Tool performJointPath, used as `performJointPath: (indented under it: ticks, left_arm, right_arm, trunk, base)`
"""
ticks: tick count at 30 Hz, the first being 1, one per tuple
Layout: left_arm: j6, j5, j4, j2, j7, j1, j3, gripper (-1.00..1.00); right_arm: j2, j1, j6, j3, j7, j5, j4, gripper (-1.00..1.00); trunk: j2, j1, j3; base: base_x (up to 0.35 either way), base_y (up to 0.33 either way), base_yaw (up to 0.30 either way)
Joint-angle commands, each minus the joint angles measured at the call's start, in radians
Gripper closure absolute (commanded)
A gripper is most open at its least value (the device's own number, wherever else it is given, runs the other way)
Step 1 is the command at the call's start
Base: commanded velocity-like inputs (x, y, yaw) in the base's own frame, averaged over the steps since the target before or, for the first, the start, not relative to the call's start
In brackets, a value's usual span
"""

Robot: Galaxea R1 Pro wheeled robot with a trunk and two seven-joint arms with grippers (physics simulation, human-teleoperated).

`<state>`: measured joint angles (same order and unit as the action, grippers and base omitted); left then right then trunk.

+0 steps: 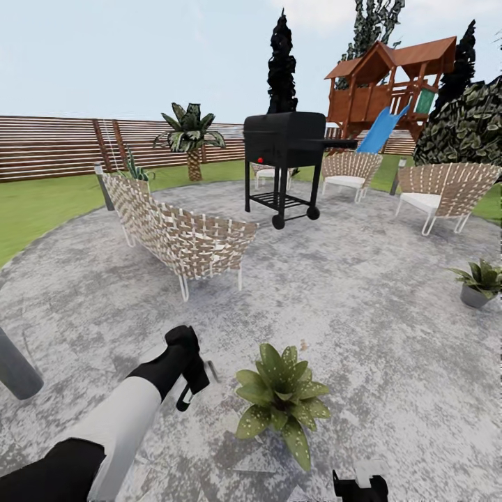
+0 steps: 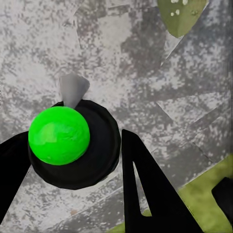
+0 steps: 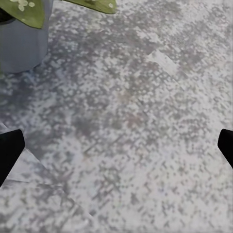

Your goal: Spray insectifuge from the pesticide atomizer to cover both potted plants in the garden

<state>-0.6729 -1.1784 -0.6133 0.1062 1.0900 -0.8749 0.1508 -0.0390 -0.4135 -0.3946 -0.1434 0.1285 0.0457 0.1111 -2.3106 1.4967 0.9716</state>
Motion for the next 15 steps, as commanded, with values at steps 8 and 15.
performJointPath:
  ticks: [8,15]
  left_arm:
    - [-0.011,-0.041,0.002,0.003,0.032,0.001,0.085,1.00]
    - [-0.009,-0.039,0.000,0.003,0.082,-0.001,0.118,1.00]
  right_arm:
    - [0.001,-0.001,-0.002,-0.008,0.004,0.005,-0.002,-1.00]
    - [0.001,-0.001,-0.003,-0.008,0.005,0.005,-0.002,-1.00]
  trunk:
    - [0.000,0.000,0.001]
    - [0.000,0.000,0.001]
  base:
    - [0.000,0.000,-0.260]
    - [0.000,0.000,-0.279]
